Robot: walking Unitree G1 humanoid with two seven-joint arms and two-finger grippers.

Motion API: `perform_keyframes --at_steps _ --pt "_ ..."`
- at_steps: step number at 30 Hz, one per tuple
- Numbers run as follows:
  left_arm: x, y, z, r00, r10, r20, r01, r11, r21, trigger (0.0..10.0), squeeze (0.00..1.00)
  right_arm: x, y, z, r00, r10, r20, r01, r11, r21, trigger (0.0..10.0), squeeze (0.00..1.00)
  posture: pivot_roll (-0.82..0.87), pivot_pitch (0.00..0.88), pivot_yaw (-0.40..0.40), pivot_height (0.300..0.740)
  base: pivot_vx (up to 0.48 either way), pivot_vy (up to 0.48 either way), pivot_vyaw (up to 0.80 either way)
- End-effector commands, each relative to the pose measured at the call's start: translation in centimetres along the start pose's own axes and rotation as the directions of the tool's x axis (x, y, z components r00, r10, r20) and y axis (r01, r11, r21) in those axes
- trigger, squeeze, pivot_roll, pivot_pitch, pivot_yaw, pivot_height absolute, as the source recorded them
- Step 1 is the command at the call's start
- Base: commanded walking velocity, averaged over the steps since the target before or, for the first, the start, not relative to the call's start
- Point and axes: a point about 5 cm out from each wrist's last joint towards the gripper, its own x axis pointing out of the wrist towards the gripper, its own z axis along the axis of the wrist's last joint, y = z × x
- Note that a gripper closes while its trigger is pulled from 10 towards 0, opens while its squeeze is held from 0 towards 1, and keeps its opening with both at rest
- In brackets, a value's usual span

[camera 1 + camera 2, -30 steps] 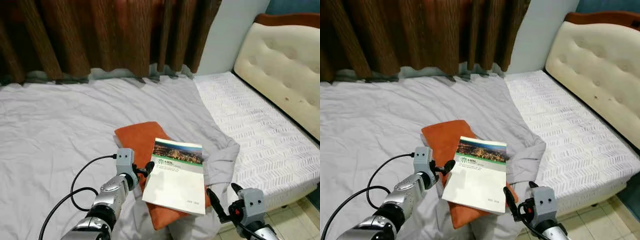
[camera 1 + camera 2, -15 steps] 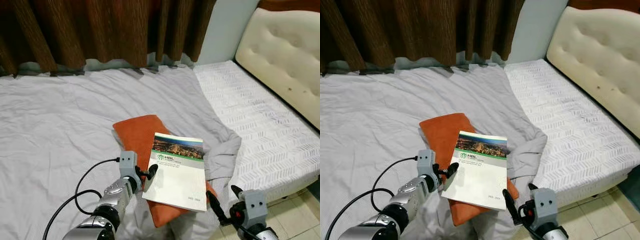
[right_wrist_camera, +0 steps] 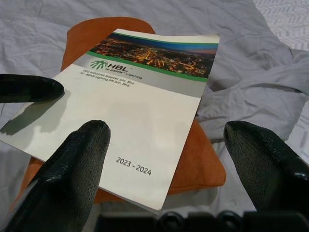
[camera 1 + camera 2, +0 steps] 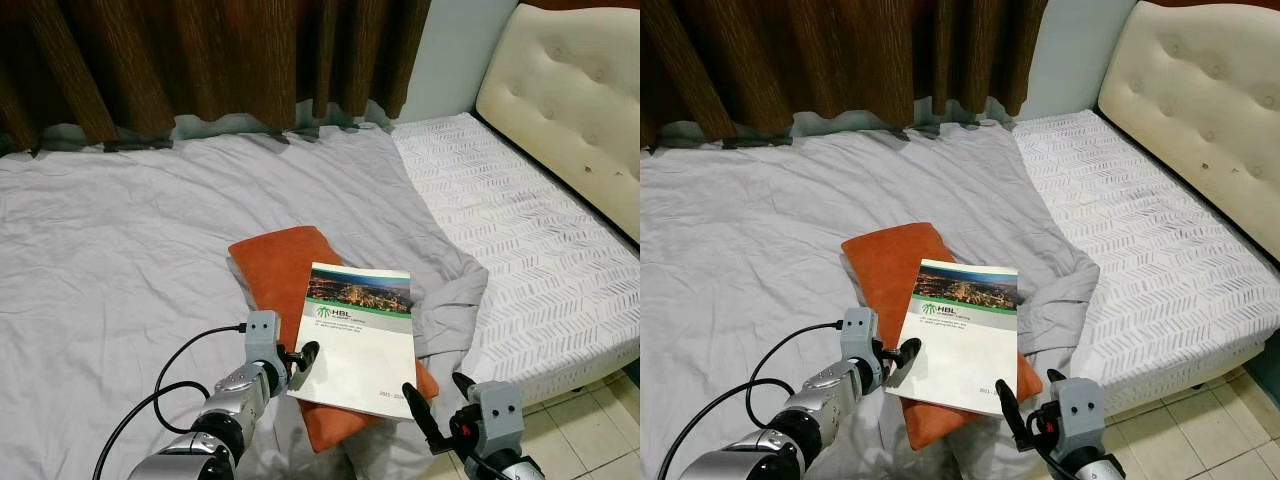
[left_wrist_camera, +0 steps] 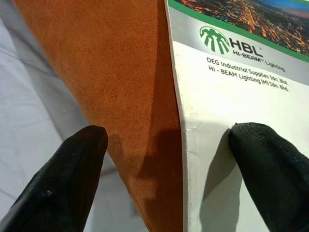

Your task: Clean up the room

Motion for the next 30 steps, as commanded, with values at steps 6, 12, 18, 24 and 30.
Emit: perform_keyframes --at_steps 6,12,18,24,30 --pt "0.21 -1.14 -1.4 0.994 -0.015 -0.111 0.022 0.998 0.063 10.0 0.0 0.01 -0.23 -0.6 0.999 -0.025 -0.023 0.025 1.0 0.014 10.0 0.0 -0.17 0.159 -0.029 0.74 0.0 0.0 0.0" --pt "0.34 -1.58 -1.36 0.992 -0.026 -0.121 0.035 0.997 0.072 0.0 0.0 0.04 -0.22 -0.6 0.999 -0.031 -0.02 0.032 0.999 0.016 10.0 0.0 -0.17 0.158 -0.023 0.74 0.0 0.0 0.0" --pt "0.35 -1.64 -1.32 0.992 -0.032 -0.123 0.041 0.996 0.074 0.0 0.0 0.02 -0.16 -0.66 0.999 -0.035 -0.02 0.035 0.999 0.018 10.0 0.0 -0.17 0.16 -0.021 0.74 0.0 0.0 0.0" --pt "0.31 -1.63 -1.47 0.992 -0.037 -0.119 0.046 0.996 0.072 0.0 0.0 -0.12 -0.24 -0.7 0.999 -0.04 -0.021 0.04 0.999 0.017 10.0 0.0 -0.18 0.162 -0.021 0.74 0.0 0.0 0.0" --pt "0.37 -1.66 -0.94 0.995 -0.048 -0.082 0.051 0.998 0.033 0.0 0.0 -0.11 -0.23 -0.75 0.999 -0.037 -0.026 0.037 0.999 0.015 10.0 0.0 -0.17 0.166 -0.025 0.74 0.0 0.0 0.0"
